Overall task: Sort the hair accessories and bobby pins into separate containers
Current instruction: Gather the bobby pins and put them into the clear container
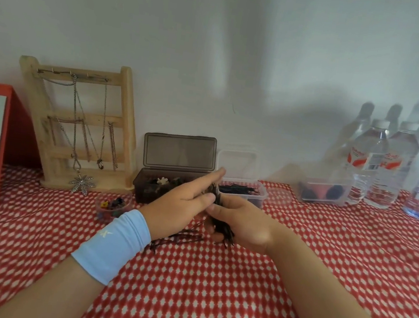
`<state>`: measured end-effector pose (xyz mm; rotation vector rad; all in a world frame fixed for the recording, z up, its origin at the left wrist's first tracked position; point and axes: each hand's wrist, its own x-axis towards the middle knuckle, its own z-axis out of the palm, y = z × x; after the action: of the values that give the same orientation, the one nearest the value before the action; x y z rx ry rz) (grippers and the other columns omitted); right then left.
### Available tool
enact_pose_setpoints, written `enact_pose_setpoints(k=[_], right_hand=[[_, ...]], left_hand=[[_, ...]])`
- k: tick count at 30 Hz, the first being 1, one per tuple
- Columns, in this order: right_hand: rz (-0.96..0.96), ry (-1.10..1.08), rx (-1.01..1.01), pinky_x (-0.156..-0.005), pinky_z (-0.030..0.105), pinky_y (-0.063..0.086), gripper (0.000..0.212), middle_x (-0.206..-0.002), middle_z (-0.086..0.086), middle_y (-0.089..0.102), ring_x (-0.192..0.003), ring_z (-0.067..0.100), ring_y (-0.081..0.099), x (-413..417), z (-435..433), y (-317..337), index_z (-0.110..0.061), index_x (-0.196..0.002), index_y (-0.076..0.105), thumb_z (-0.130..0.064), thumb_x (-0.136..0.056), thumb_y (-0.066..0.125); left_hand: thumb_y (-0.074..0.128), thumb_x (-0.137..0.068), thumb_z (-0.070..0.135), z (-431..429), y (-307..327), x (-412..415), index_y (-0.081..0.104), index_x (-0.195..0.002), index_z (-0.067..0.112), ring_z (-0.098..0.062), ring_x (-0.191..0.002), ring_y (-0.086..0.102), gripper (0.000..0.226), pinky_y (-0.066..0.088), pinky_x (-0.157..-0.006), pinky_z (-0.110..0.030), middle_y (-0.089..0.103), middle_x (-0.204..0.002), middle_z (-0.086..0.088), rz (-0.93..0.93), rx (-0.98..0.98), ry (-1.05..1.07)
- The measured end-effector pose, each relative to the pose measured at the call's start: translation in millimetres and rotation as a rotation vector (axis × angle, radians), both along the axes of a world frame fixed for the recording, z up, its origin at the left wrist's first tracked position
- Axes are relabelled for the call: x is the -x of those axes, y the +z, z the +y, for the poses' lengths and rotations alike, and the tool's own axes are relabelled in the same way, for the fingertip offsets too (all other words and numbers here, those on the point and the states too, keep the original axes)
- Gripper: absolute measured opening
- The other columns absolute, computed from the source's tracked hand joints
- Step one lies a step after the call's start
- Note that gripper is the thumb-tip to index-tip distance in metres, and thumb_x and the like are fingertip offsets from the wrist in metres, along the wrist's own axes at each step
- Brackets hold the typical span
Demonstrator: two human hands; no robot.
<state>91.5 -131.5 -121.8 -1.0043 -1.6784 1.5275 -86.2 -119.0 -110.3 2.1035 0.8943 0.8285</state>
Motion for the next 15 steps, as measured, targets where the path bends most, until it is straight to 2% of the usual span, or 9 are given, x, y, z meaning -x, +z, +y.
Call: enact_pose_setpoints(k=[2, 4, 5, 7, 9, 10, 13, 15], right_hand=[[0.010, 0.009, -0.026, -0.061, 0.023, 0.044, 0.019, -0.069, -0.006, 0.059, -0.060, 0.007, 0.050, 2.4, -1.7, 1.1, -0.006, -0.097, 0.054, -0.016, -0.109, 0.042], [0.079, 0.024, -0.010, -0.061, 0.026, 0.038, 0.022, -0.069, -0.005, 0.054, -0.060, 0.009, 0.045, 4.0, -0.7, 1.0, -0.009, -0.091, 0.052, -0.015, -0.109, 0.042], [0.125, 0.032, 0.008, -0.061, 0.027, 0.036, 0.022, -0.071, -0.004, 0.052, -0.061, 0.010, 0.044, 3.9, 0.7, 0.2, -0.011, -0.091, 0.054, -0.015, -0.109, 0.041], [0.175, 0.035, 0.042, -0.061, 0.028, 0.036, 0.021, -0.076, -0.001, 0.051, -0.063, 0.012, 0.043, 3.0, 3.7, -1.1, -0.012, -0.097, 0.059, -0.015, -0.108, 0.042], [0.153, 0.023, 0.051, -0.061, 0.027, 0.038, 0.019, -0.077, 0.000, 0.052, -0.062, 0.011, 0.045, 2.7, 4.7, -1.8, -0.011, -0.098, 0.058, -0.016, -0.108, 0.043], [0.132, 0.017, 0.051, -0.061, 0.026, 0.039, 0.019, -0.077, 0.000, 0.053, -0.062, 0.010, 0.046, 3.4, 4.6, -2.3, -0.010, -0.096, 0.057, -0.016, -0.108, 0.043], [0.073, 0.004, 0.045, -0.061, 0.026, 0.043, 0.018, -0.074, -0.002, 0.060, -0.063, 0.011, 0.051, 6.1, 3.6, -5.4, -0.004, -0.099, 0.055, -0.015, -0.108, 0.045], [0.065, -0.008, 0.039, -0.061, 0.025, 0.044, 0.018, -0.075, -0.001, 0.062, -0.065, 0.011, 0.052, 6.4, 3.5, -6.4, -0.003, -0.103, 0.056, -0.016, -0.108, 0.045]], left_hand=[[0.041, -0.105, 0.014, -2.3, 0.6, -2.0, 0.023, -0.150, 0.040, -0.006, -0.147, 0.023, 0.055, 0.035, -0.114, -0.026, 0.021, -0.160, 0.019, 0.002, -0.007, -0.049], [0.041, -0.104, 0.012, -4.2, 3.9, -3.6, 0.024, -0.143, 0.046, -0.001, -0.147, 0.020, 0.054, 0.046, -0.098, -0.017, 0.013, -0.161, 0.020, -0.088, -0.042, -0.033], [0.040, -0.104, 0.014, -3.6, 5.4, -3.0, 0.026, -0.140, 0.049, 0.001, -0.145, 0.023, 0.051, 0.044, -0.100, -0.017, 0.016, -0.161, 0.018, -0.142, -0.077, 0.010], [0.040, -0.105, 0.020, -1.0, 8.2, 2.1, 0.034, -0.137, 0.051, 0.006, -0.132, 0.041, 0.045, 0.036, -0.109, -0.017, 0.040, -0.151, 0.012, -0.149, -0.129, 0.088], [0.039, -0.105, 0.021, -0.5, 9.5, 7.9, 0.045, -0.139, 0.044, 0.004, -0.109, 0.060, 0.042, 0.040, -0.107, -0.021, 0.065, -0.122, 0.011, -0.040, -0.078, 0.086], [0.039, -0.105, 0.021, -0.4, 8.7, 9.4, 0.048, -0.141, 0.039, 0.002, -0.107, 0.061, 0.041, 0.041, -0.108, -0.026, 0.068, -0.117, 0.014, 0.029, -0.061, 0.076], [0.043, -0.104, 0.023, -0.7, 7.1, 11.9, 0.048, -0.142, 0.038, 0.006, -0.125, 0.050, 0.042, 0.034, -0.115, -0.030, 0.054, -0.140, 0.019, 0.213, -0.144, 0.055], [0.042, -0.104, 0.028, -0.8, 11.8, 11.3, 0.045, -0.144, 0.040, 0.007, -0.118, 0.054, 0.042, 0.037, -0.113, -0.028, 0.059, -0.135, 0.018, 0.258, -0.125, 0.052]])
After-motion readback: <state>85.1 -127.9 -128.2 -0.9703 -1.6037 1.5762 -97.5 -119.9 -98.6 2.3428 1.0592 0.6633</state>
